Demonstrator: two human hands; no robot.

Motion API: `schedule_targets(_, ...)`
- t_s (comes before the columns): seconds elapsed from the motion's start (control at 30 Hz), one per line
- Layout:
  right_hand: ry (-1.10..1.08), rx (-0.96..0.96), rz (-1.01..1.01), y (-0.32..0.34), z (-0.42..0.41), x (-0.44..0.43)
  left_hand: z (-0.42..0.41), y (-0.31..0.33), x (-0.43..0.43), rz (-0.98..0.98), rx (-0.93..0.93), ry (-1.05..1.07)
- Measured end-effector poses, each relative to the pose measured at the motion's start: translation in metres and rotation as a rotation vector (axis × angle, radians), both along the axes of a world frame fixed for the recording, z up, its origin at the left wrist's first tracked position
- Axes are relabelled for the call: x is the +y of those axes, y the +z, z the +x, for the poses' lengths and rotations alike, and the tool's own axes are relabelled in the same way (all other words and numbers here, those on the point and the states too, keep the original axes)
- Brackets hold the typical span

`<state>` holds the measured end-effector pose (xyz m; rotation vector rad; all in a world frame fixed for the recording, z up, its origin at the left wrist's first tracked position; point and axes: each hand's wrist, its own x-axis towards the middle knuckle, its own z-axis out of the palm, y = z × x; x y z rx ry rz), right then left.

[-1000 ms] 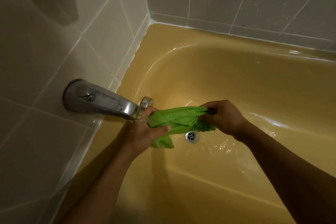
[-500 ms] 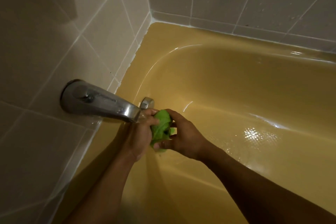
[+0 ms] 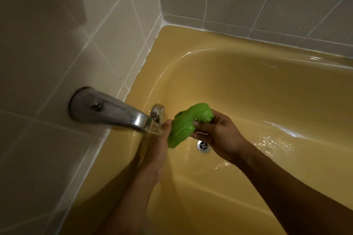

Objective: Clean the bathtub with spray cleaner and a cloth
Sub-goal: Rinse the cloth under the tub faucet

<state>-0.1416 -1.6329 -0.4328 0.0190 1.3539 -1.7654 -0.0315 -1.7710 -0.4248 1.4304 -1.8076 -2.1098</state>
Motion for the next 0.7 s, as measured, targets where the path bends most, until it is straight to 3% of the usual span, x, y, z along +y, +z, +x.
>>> schedule_targets(0.1,-0.045,-0.119,-0.046,0.002,-0.001,0.005,-0.004,0.002,0.012,0.229,-0.025,0.08)
schedule_targets(0.2,-0.024,-0.11,-0.012,0.004,0.001,0.006,-0.007,-0.009,0.009,0.532,0.036,0.202)
schedule_targets(0.37,0.089,0.172,0.26,0.01,-0.001,0.007,-0.012,-0.021,0.003,0.369,-0.002,0.283)
schedule_targets(0.43,0.123,0.1,0.263,0.012,0.003,0.003,-0.012,-0.018,0.001,0.35,0.045,0.263)
schedule_targets(0.53,-0.008,-0.068,0.296,0.013,0.017,-0.015,-0.017,-0.005,0.002,0.306,0.066,0.22)
schedule_targets(0.7,-0.224,0.07,0.473,-0.004,0.041,-0.055,-0.03,-0.013,0.014,0.296,-0.038,0.246)
